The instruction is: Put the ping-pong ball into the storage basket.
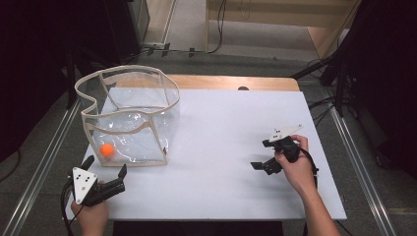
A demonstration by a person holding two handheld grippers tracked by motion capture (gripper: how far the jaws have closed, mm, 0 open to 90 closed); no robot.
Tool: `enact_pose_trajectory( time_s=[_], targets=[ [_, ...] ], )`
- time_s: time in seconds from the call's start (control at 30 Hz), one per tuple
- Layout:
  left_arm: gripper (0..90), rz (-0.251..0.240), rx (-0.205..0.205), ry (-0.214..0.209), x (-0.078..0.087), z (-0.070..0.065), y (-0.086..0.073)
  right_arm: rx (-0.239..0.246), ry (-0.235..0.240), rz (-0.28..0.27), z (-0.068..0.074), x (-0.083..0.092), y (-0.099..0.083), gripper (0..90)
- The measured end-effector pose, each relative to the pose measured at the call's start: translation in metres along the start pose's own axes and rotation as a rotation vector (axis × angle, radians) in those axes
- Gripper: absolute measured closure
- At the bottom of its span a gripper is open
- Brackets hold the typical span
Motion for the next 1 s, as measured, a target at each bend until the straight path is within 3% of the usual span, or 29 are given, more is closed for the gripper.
enact_pose_trajectory(
  time_s=[1.0],
  targets=[
    [0.0, 0.004, -0.006, 0.005, 0.0, 0.0, 0.0, -0.061, -0.007, -0.116, -0.008, 0.007, -0.036, 0.0]
  ],
)
Point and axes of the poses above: each handheld gripper's, and its own axes: x roughly backward along the jaws, y roughly out of its top, z roughly to its left, the point moved 9 cm from there along -x, roughly forward along the jaws, and after that the axes turned 9 degrees about z, right-handed, at the moved point
